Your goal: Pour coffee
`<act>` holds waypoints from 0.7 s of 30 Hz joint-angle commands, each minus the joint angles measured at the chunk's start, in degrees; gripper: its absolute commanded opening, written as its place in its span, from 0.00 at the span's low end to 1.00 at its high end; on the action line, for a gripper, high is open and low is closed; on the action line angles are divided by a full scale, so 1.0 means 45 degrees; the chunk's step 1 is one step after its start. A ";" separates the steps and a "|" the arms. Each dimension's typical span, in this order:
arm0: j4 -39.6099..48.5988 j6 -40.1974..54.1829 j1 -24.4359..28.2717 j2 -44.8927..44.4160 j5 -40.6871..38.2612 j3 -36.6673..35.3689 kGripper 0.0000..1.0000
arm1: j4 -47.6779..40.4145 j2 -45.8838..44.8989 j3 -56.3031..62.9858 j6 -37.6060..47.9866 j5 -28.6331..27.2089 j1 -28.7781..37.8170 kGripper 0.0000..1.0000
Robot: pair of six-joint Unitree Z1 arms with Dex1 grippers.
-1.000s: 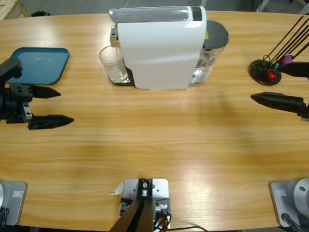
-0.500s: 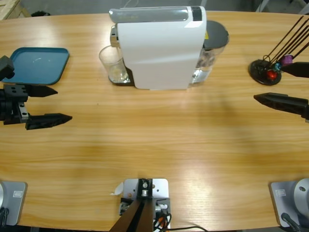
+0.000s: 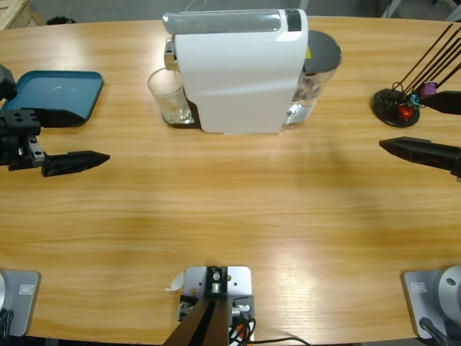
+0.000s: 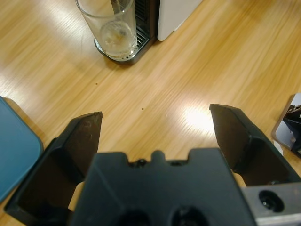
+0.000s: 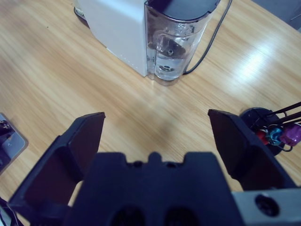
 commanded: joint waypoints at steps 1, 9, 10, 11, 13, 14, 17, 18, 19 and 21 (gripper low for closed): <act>-0.0104 0.0029 0.0004 -0.0341 -0.0120 0.0487 0.99 | -0.0008 -0.0206 0.0401 0.0161 -0.0013 0.0003 1.00; -0.0123 0.0044 0.0004 -0.0423 -0.0112 0.0471 0.99 | 0.0016 -0.0077 0.0354 0.0204 -0.0087 0.0003 1.00; -0.0123 0.0044 0.0004 -0.0419 -0.0108 0.0471 0.99 | 0.0016 -0.0018 0.0350 0.0208 -0.0091 0.0003 1.00; -0.0123 0.0044 0.0004 -0.0415 -0.0108 0.0471 0.99 | 0.0016 0.0056 0.0346 0.0208 -0.0091 0.0003 1.00; -0.0170 0.0032 0.0004 -0.0403 -0.0092 0.0471 0.99 | 0.0000 0.0134 0.0338 0.0220 -0.0079 0.0003 1.00; -0.0178 0.0025 0.0004 -0.0400 -0.0088 0.0471 0.99 | -0.0023 0.0146 0.0350 0.0251 -0.0056 0.0003 1.00; -0.0182 0.0029 0.0012 -0.0685 -0.0010 0.0471 0.99 | -0.0211 0.0189 0.0483 0.0392 0.0030 0.0003 1.00; -0.0182 0.0040 0.0039 -0.0821 0.0068 0.0471 0.99 | -0.0312 0.0169 0.0569 0.0513 0.0015 0.0003 1.00; -0.0182 0.0044 0.0102 -0.0978 0.0138 0.0475 0.99 | -0.0457 0.0142 0.0682 0.0634 0.0007 0.0007 1.00; -0.0166 0.0068 0.0289 -0.1243 0.0224 0.0448 0.98 | -0.0531 0.0087 0.0740 0.0712 0.0003 0.0003 1.00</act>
